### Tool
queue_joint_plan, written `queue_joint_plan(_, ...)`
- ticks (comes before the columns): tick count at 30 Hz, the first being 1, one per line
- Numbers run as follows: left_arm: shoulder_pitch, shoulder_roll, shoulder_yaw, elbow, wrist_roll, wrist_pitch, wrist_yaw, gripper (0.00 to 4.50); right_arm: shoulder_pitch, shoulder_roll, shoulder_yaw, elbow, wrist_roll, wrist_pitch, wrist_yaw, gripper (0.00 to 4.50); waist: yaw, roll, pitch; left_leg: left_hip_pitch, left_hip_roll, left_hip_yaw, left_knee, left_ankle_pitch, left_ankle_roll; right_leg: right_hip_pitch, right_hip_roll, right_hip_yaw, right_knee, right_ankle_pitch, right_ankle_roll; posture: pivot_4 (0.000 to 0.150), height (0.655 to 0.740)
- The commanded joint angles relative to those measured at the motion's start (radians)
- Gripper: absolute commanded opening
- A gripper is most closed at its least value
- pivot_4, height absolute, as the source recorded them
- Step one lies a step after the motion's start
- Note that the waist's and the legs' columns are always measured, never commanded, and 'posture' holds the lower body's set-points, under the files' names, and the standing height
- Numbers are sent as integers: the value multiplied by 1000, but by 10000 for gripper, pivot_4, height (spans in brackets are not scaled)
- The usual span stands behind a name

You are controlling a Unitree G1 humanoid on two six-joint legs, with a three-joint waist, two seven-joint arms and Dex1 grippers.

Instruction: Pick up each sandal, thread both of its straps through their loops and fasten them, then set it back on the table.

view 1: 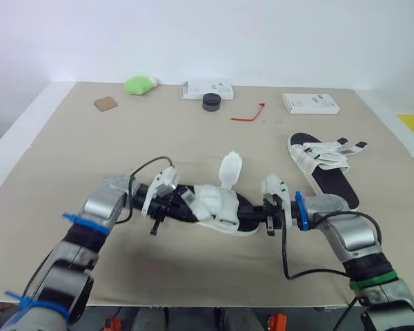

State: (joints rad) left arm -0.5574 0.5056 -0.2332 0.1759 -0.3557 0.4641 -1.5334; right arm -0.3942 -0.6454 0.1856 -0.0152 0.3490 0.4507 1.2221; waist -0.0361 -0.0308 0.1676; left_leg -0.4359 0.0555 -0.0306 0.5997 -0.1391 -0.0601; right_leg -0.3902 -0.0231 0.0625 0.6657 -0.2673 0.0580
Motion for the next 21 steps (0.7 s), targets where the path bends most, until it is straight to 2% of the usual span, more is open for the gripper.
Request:
queue_joint_plan(1, 52, 24, 5, -147, -64, 103, 32, 1205, 18, -32, 41, 6, -51, 26, -10, 0, 0, 0, 0, 1, 1, 0, 0, 0, 0, 0, 1, -1, 1, -1, 0, 1500, 7400)
queue_joint_plan(7, 99, 32, 25, -222, -114, 194, 95, 1205, -12, -34, 87, -16, -32, 38, 38, 0, 0, 0, 0, 5, 2, 0, 1, 0, 0, 3, 1, 0, 1, -3, -4, 1500, 7400)
queue_joint_plan(12, 123, 42, 30, -269, -154, 269, 125, 1205, -55, -20, 114, 54, -66, 12, 50, 0, 0, 0, 0, 5, 2, 1, 1, 0, 0, 3, 1, 0, 1, -2, -4, 1500, 7400)
queue_joint_plan(20, 204, 69, 8, -279, -99, 139, 152, 1205, -74, -20, 126, 103, -76, -19, 63, 0, -9, 0, -1, 6, 2, 1, 1, 0, 0, 4, 2, 0, 1, -2, -5, 1500, 7400)
queue_joint_plan(21, 208, 69, 5, -271, -97, 120, 147, 3690, -74, -20, 125, 105, -75, -19, 63, 0, -9, 0, -1, 6, 2, 1, 1, 0, 0, 4, 2, 0, 1, -2, -5, 1500, 7400)
